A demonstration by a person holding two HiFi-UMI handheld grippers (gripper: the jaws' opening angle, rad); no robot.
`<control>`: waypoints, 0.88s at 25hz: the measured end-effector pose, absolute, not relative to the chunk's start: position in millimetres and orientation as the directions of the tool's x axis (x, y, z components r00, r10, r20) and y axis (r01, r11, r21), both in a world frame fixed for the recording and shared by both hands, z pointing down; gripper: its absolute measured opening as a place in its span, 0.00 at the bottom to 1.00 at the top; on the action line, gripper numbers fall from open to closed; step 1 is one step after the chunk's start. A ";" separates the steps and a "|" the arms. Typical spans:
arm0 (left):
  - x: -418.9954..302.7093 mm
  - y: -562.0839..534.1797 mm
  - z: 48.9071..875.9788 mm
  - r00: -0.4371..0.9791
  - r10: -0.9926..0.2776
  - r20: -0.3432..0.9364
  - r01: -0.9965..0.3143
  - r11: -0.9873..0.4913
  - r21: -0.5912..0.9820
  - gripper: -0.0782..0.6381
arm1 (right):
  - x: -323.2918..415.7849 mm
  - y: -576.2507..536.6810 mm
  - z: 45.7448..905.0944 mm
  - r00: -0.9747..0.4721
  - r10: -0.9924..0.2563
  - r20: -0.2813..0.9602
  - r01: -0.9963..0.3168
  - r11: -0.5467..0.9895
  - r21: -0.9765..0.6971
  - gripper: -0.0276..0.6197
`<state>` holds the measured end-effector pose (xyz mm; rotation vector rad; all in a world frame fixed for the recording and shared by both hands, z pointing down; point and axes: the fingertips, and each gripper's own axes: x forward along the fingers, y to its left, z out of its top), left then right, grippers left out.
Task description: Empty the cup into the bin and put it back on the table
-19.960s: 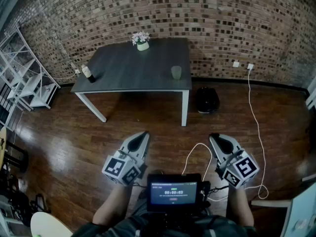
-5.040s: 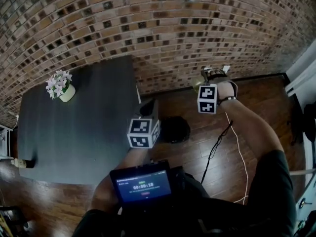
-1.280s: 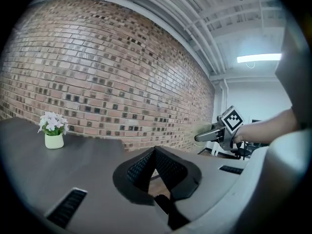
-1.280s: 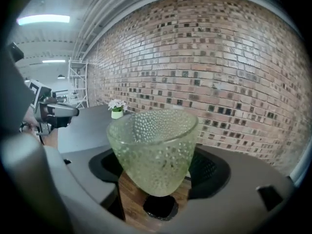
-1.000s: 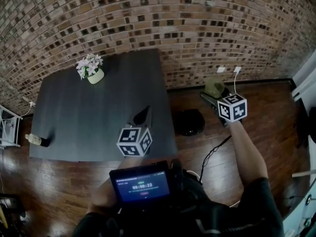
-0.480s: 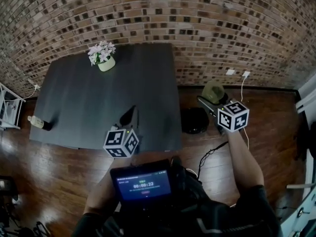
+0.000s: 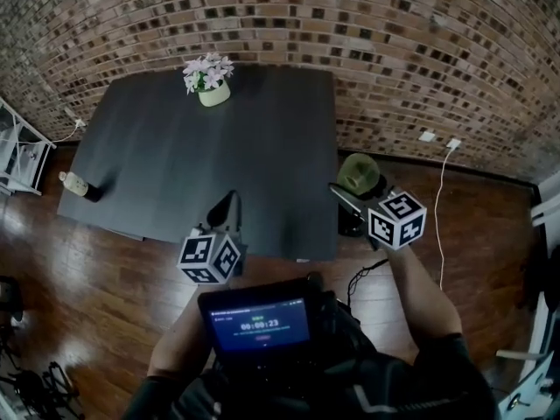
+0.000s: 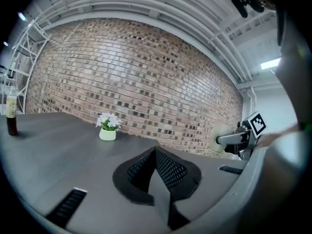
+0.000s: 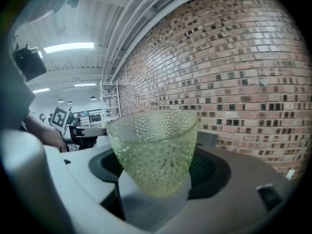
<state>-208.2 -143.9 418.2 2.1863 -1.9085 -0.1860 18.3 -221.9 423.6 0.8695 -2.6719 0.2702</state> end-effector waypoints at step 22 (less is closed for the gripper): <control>-227.5 -116.6 459.1 0.168 -0.980 0.104 -0.956 -0.137 0.258 0.10 | -65.3 -173.6 508.5 -0.800 -0.459 0.385 -0.546 0.823 -0.153 0.63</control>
